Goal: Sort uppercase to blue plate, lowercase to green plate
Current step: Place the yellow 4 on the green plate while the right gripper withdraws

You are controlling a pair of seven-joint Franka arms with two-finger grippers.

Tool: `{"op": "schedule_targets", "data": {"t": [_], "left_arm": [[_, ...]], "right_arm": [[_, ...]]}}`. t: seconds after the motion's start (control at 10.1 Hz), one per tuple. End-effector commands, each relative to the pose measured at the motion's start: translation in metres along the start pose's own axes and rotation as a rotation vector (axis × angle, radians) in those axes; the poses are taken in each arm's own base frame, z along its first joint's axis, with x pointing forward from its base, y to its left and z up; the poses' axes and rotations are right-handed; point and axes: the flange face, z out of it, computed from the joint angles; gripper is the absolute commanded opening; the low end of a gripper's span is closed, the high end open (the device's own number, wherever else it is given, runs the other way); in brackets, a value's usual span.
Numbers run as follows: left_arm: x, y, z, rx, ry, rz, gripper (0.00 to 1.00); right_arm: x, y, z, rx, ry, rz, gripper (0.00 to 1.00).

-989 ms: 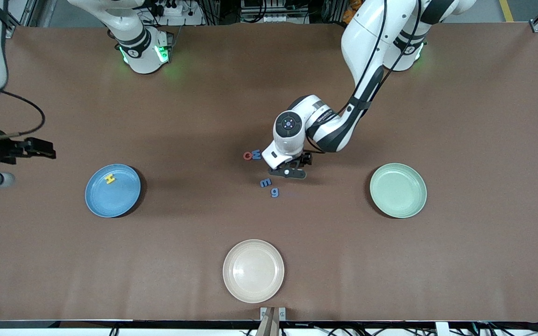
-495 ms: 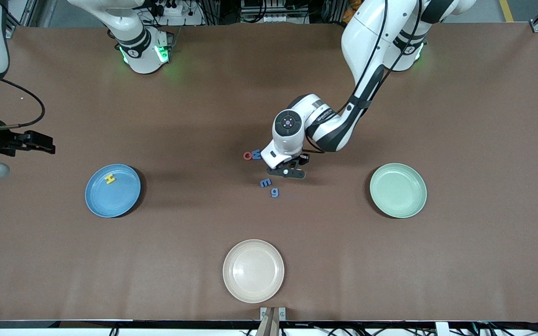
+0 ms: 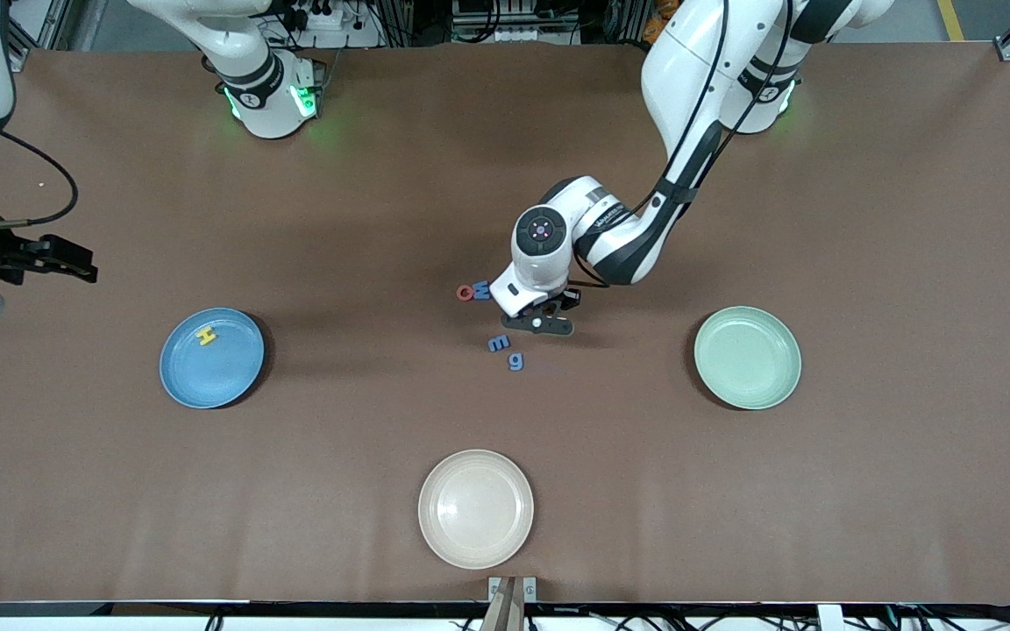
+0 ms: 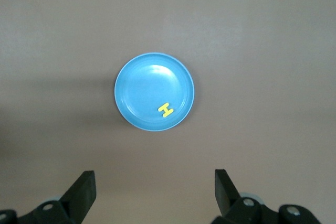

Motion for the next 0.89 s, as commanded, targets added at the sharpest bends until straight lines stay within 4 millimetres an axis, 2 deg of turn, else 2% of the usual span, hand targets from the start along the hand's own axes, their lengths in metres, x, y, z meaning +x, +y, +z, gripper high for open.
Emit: {"op": "schedule_targets", "data": {"t": [0.0, 0.1, 0.49, 0.79], "left_arm": [[0.027, -0.04, -0.026, 0.022, 0.012, -0.056, 0.0], [0.041, -0.061, -0.041, 0.013, 0.028, -0.072, 0.0], [0.092, -0.187, -0.085, 0.023, 0.018, -0.054, 0.0], [0.107, -0.264, -0.096, 0.032, -0.023, 0.037, 0.0]], "right_arm": [[-0.004, 0.008, -0.037, 0.004, 0.073, 0.051, 1.0], [-0.004, 0.008, -0.04, -0.001, 0.081, 0.051, 1.0], [-0.002, 0.005, -0.049, -0.024, 0.125, 0.041, 1.0], [-0.006, 0.005, -0.044, 0.026, 0.156, 0.055, 1.0]]}}
